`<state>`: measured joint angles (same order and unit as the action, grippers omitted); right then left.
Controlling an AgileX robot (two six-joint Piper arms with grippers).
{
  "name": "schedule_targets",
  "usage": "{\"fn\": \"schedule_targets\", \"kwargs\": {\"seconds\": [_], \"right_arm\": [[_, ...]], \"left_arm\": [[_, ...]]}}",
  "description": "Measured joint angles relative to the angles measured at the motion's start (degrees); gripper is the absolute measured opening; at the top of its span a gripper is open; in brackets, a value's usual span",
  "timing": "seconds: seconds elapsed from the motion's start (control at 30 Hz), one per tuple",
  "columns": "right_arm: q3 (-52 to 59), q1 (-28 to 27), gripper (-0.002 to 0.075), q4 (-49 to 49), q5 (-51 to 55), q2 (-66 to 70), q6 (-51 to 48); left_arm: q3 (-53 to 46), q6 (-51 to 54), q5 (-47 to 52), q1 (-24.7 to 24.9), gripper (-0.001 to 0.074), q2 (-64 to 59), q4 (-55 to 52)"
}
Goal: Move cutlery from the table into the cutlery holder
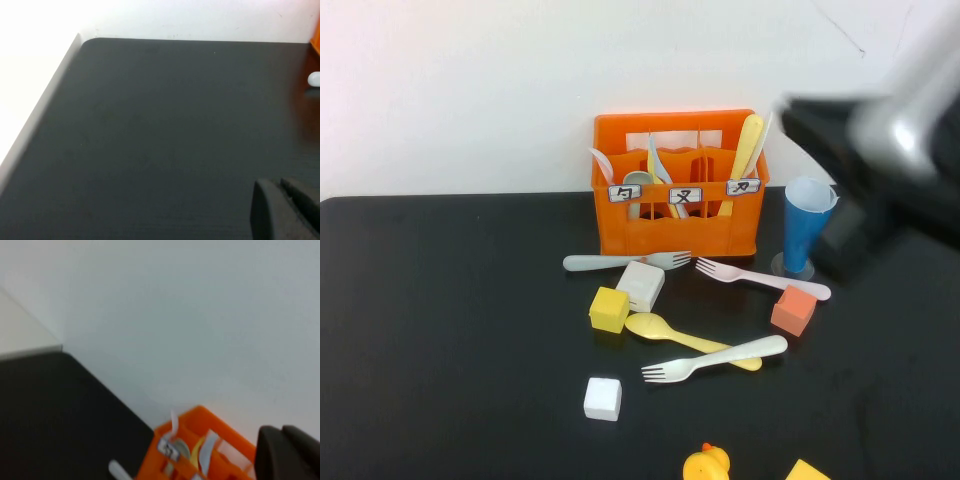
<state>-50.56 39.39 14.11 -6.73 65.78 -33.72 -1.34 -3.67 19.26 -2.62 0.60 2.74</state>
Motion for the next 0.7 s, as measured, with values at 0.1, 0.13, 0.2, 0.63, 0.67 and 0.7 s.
{"fn": "schedule_targets", "kwargs": {"seconds": [0.1, 0.13, 0.2, 0.63, 0.67, 0.7], "right_arm": [[6.83, 0.00, -0.0001, 0.00, 0.00, -6.26, -2.74], [9.23, 0.00, -0.0001, 0.00, -0.12, -8.35, -3.37], [13.98, 0.00, -0.0001, 0.10, -1.20, -11.91, -4.60], [37.90, 0.00, -0.0001, -0.76, -26.10, -29.77, -21.76], [38.86, 0.00, -0.0001, -0.87, -27.78, -30.43, -21.99], [40.03, 0.00, -0.0001, -0.97, -29.88, -30.96, -22.16]], "left_arm": [[0.00, 0.00, 0.00, 0.00, -0.0001, 0.00, 0.00], [0.00, 0.00, 0.00, 0.00, -0.0001, 0.00, 0.00], [0.00, 0.00, 0.00, 0.00, -0.0001, 0.00, 0.00], [0.00, 0.13, 0.00, 0.00, -0.0001, 0.00, 0.00], [0.00, 0.13, 0.00, 0.00, -0.0001, 0.00, 0.00], [0.00, 0.13, 0.00, 0.00, -0.0001, 0.00, 0.00]]}}
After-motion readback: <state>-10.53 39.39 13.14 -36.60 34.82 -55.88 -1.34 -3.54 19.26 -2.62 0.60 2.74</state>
